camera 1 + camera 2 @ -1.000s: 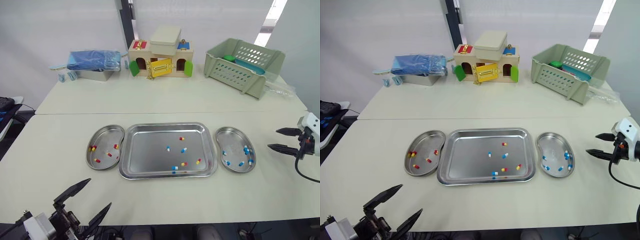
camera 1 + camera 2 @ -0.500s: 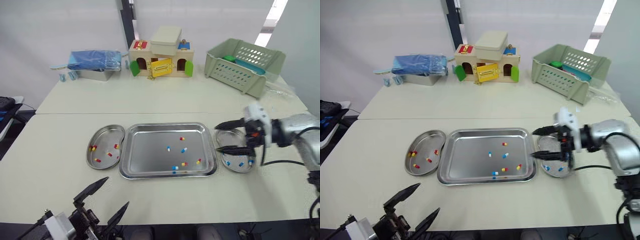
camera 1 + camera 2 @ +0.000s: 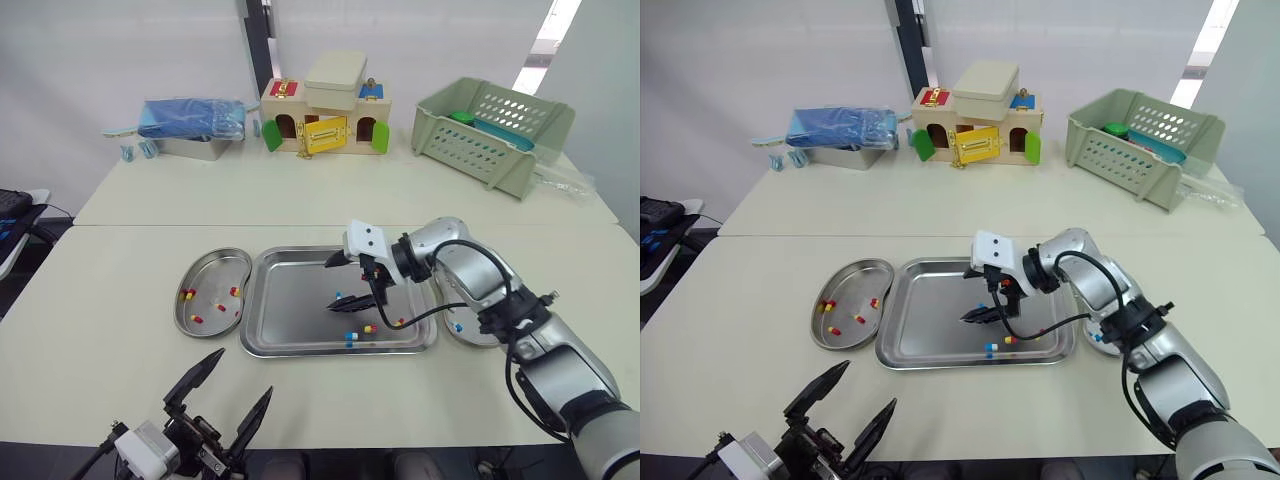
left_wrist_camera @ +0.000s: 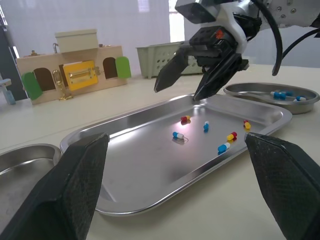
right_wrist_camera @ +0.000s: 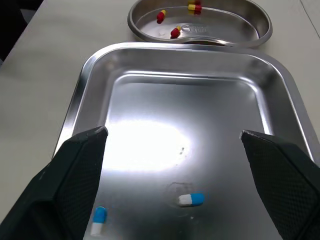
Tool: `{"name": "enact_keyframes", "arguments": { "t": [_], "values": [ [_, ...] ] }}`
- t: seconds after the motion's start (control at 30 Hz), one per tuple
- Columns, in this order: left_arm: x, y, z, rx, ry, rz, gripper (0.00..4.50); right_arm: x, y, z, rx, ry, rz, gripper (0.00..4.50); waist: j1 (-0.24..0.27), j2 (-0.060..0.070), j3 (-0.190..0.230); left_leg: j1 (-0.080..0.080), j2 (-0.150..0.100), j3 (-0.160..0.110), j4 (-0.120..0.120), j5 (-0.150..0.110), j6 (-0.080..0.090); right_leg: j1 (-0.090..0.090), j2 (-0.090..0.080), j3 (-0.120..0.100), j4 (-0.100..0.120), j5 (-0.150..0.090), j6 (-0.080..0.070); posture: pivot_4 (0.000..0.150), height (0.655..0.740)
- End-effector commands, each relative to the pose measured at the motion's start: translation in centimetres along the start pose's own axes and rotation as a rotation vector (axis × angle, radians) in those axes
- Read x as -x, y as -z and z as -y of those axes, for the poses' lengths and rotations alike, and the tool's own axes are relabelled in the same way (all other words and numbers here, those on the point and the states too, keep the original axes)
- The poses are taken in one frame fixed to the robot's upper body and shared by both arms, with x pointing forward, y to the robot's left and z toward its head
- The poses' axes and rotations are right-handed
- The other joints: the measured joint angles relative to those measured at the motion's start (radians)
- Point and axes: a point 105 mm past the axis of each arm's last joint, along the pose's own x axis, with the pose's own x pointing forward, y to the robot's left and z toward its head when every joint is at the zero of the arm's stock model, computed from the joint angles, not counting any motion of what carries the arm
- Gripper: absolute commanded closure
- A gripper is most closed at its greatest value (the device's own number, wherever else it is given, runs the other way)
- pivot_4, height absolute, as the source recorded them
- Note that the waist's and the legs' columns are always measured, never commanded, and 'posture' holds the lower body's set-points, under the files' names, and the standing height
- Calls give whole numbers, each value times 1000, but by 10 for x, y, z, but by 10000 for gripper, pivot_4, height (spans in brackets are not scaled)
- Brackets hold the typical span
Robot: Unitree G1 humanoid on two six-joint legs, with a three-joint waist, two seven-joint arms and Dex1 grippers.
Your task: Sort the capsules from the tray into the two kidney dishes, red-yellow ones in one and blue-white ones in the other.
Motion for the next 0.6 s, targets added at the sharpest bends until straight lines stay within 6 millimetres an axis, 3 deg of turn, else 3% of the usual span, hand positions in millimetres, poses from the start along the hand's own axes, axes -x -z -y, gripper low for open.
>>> {"name": "enact_keyframes", "arguments": {
  "t": [0.03, 0.13, 0.23, 0.6],
  "values": [
    [1, -10, 2, -31, -31, 29, 0, -2, 0, 5, 82, -29, -36, 216, -1, 0, 0, 0, 0, 0, 0, 0, 0, 0, 0, 0, 0, 0, 0, 1500, 7400],
    [4, -11, 4, -29, -58, 23, 0, -8, 5, 6, 104, -51, -59, 6347, -3, 0, 0, 0, 0, 0, 0, 0, 0, 0, 0, 0, 0, 0, 0, 1500, 7400],
    [6, -11, 8, -18, -73, 18, 0, -14, 13, 6, 124, -65, -92, 16306, -6, 0, 0, 0, 0, 0, 0, 0, 0, 0, 0, 0, 0, 0, 0, 1500, 7400],
    [10, -9, 11, -19, -68, 2, 0, -23, 30, 17, 115, -39, -138, 16306, -21, 0, 0, 0, 0, 1, 0, 0, 0, -1, 0, 1, 1, 0, 0, 1500, 7400]
  ]
}}
